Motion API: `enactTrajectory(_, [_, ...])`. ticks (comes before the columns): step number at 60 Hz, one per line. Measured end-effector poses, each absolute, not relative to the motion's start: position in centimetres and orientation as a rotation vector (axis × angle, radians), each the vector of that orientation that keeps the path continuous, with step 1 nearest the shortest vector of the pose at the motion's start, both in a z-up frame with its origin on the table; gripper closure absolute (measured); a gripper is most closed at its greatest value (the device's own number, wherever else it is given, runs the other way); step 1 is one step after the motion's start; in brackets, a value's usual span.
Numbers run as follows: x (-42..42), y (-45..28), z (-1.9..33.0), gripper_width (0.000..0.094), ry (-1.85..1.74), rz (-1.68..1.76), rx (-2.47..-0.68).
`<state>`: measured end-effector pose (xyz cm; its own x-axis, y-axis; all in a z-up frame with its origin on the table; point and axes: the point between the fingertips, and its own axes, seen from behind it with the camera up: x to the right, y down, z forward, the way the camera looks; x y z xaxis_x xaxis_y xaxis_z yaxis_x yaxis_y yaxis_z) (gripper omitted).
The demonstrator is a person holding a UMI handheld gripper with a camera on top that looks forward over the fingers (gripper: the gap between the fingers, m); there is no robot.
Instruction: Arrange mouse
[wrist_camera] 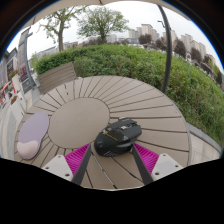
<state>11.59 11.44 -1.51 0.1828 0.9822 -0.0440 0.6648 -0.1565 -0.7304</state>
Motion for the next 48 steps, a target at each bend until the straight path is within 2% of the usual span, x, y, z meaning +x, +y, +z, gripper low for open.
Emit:
enactTrajectory(27, [3.1, 10.4, -1.8, 0.0095, -1.724, 0.759, -1.834])
enactTrajectory(32, [2.8, 10.0, -1.7, 0.0179, -1.747, 0.751, -1.815])
enactTrajectory(35, [2.3, 9.7, -1.5, 0.0262, -1.750, 0.765, -1.792])
enactTrajectory(48, [1.4, 8.4, -1.3, 0.0406, -1.807, 0.781, -1.799])
